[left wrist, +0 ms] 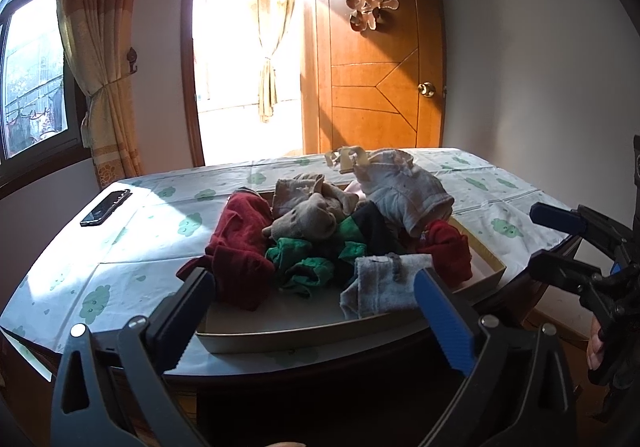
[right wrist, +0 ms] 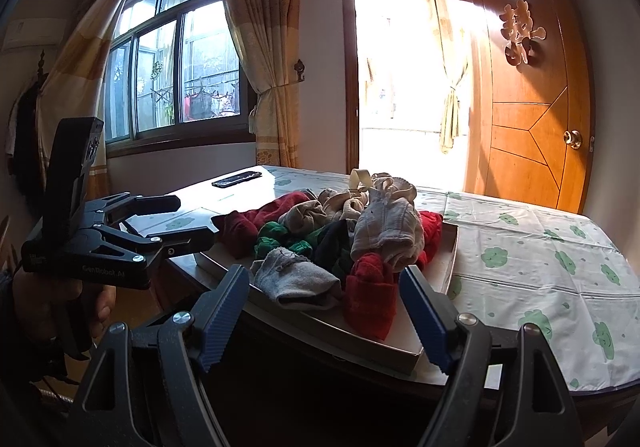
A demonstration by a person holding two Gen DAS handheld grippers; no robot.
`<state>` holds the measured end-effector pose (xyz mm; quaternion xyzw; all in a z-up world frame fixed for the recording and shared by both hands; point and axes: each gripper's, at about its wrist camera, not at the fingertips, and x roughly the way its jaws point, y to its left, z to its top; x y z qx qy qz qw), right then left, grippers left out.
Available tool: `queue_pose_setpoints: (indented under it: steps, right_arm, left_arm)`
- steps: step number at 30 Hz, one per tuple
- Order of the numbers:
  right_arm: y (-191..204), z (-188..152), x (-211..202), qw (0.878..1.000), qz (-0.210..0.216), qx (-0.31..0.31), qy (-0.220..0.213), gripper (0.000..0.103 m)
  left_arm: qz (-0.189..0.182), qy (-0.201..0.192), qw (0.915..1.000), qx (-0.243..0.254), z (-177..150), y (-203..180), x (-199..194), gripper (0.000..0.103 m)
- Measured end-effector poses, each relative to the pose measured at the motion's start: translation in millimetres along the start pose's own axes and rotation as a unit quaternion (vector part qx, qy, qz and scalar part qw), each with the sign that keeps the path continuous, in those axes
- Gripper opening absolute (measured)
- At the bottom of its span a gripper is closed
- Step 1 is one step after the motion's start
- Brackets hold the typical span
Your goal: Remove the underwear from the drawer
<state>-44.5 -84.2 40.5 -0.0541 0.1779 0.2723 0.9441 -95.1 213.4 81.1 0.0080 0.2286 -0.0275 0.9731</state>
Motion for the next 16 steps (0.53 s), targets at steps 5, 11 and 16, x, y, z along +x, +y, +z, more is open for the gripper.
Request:
queue_pose_setpoints:
  steps: [5,11,16]
  right_arm:
    - [1.3,2.4,-2.7,1.000,0.000,-0.004,-0.007,0.079]
    - [2.4,0.7,-1.1,1.000,0.000,-0.005,-0.007,0.079]
    - [3.2,-0.8,0.6,1.000,0.001,-0.005,-0.004,0.079]
  left_arm:
    - [0.008,0.004,1.0000,-0.001,0.9,-0.6,2.2,0.103]
    - [0.020,0.002,0.9998,0.004,-1.8,0.2,3.0,0.103]
    - [0.020,-0.002,0.9998,0.003,-4.3,0.4,3.1,0.103]
